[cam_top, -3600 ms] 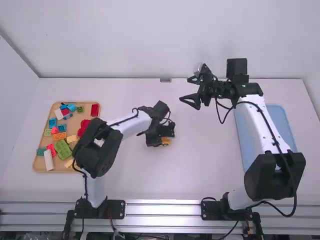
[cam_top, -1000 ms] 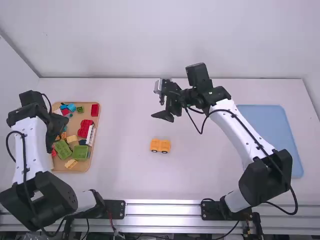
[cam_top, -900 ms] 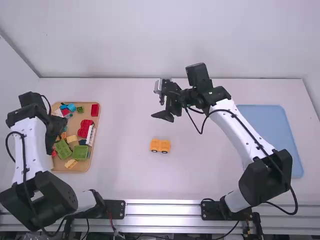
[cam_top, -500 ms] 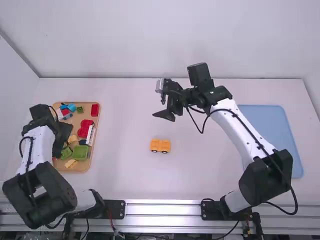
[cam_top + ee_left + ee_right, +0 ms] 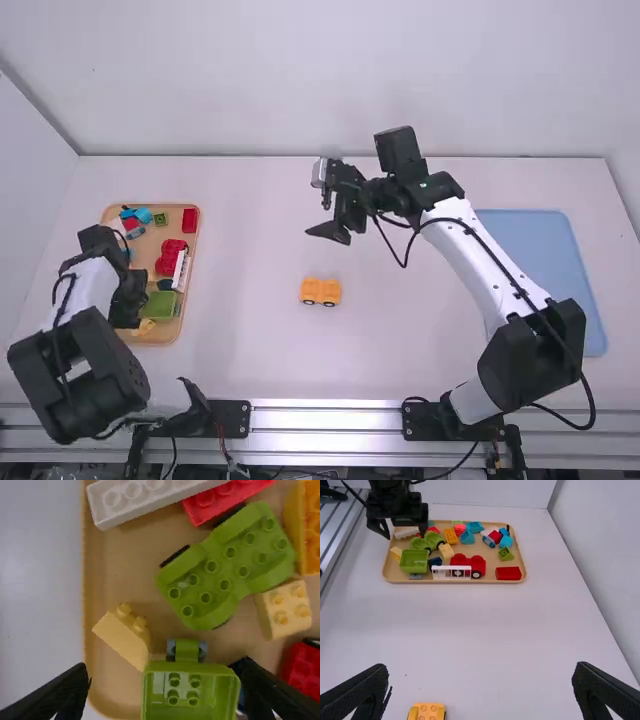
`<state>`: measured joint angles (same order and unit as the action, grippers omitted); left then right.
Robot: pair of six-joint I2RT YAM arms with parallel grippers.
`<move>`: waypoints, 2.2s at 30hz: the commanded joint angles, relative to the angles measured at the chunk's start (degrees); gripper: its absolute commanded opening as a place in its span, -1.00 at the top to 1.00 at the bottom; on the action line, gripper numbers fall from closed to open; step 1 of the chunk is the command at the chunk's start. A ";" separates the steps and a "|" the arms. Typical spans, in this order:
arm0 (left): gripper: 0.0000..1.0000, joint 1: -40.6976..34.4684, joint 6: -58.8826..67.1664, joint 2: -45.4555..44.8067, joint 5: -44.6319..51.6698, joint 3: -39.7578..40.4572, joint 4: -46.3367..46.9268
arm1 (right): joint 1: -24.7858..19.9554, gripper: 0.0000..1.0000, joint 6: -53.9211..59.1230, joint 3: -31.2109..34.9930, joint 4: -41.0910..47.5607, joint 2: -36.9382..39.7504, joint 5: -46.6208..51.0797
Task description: Assemble lego blocks to make yellow taxi
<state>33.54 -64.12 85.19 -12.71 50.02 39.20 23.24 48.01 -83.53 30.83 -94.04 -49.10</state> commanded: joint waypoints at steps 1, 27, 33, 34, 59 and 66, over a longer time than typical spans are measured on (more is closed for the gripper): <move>-0.65 0.28 -5.55 1.88 -1.29 -0.81 -0.96 | 0.00 -0.96 1.55 -1.57 0.79 1.03 -0.28; -0.29 9.49 -18.62 5.40 15.23 -8.68 -12.74 | -0.33 -0.96 1.55 -1.57 1.18 1.03 -0.35; -0.39 9.57 -19.80 5.40 9.16 -8.68 -13.81 | -0.39 -0.96 1.57 -1.57 1.33 1.03 -0.31; -0.40 9.49 -20.28 5.40 8.57 -8.68 -14.12 | -0.48 -0.96 1.57 -1.57 1.36 1.03 -0.31; 0.23 9.09 -26.12 5.81 10.19 -8.20 -15.93 | 0.39 -0.96 1.62 -1.57 1.14 1.03 -0.35; 0.06 9.14 -26.47 5.81 10.23 -8.20 -16.04 | 0.39 -0.97 1.60 -1.57 0.96 1.03 -0.35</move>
<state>42.92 -90.13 90.32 -2.59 41.63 22.87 23.62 49.58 -83.53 31.88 -94.06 -48.93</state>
